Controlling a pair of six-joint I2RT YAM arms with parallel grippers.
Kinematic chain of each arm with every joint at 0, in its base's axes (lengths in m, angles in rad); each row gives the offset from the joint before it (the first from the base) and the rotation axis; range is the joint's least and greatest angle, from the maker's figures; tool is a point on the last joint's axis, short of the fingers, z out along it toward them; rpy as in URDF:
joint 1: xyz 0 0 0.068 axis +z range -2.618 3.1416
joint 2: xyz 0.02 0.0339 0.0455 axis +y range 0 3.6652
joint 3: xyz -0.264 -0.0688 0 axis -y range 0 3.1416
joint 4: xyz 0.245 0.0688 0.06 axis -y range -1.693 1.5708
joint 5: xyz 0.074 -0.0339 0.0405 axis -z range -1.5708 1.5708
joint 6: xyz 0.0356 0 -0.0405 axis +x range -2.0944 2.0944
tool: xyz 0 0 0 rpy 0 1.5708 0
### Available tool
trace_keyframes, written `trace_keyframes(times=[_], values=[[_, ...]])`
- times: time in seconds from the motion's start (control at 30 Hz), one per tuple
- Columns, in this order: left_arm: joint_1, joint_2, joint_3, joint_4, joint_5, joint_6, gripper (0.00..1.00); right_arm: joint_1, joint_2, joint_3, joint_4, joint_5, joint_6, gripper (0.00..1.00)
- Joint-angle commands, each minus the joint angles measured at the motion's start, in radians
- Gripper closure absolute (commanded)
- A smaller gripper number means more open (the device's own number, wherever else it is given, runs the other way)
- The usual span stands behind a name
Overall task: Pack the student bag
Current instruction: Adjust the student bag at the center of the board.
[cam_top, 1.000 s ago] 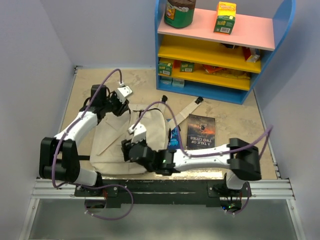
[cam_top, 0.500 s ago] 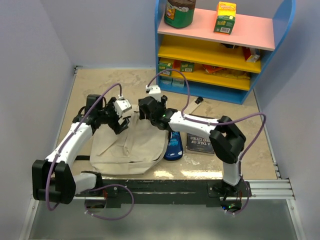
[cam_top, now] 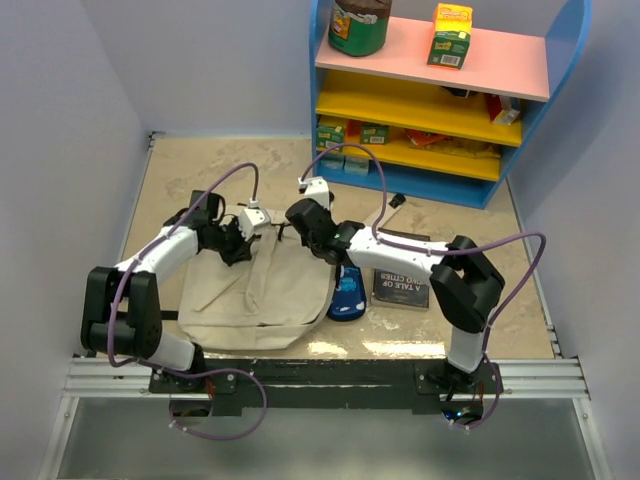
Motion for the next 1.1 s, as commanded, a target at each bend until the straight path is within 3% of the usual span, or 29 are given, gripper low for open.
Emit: trace_keyframes(times=[0.0, 0.1, 0.5, 0.63, 0.8, 0.9, 1.0, 1.03, 1.07], values=[[0.004, 0.008, 0.056, -0.023, -0.021, 0.006, 0.98, 0.000, -0.057, -0.021, 0.003, 0.014, 0.021, 0.83], [0.006, -0.033, 0.110, -0.028, -0.049, -0.007, 1.00, 0.000, -0.074, -0.036, -0.004, 0.012, 0.038, 1.00], [0.010, -0.065, 0.250, 0.000, -0.101, -0.014, 1.00, 0.009, -0.187, -0.191, -0.010, -0.046, 0.121, 1.00], [0.010, -0.041, 0.276, 0.043, -0.149, -0.047, 1.00, 0.081, -0.230, -0.252, 0.029, -0.118, 0.156, 1.00], [0.010, 0.007, 0.316, 0.089, -0.195, -0.067, 1.00, 0.210, -0.186, -0.229, 0.079, -0.213, 0.172, 1.00], [0.010, 0.042, 0.357, 0.028, -0.157, -0.030, 1.00, 0.236, -0.166, -0.219, 0.113, -0.290, 0.167, 1.00], [0.010, 0.048, 0.374, -0.055, -0.098, 0.024, 1.00, 0.229, -0.175, -0.161, 0.032, -0.221, 0.130, 1.00], [0.009, 0.042, 0.369, -0.070, -0.083, 0.053, 1.00, 0.195, -0.200, -0.144, 0.006, -0.150, 0.112, 0.98], [0.010, 0.025, 0.350, -0.093, -0.080, 0.067, 1.00, 0.165, -0.215, -0.127, -0.002, -0.143, 0.103, 0.82]])
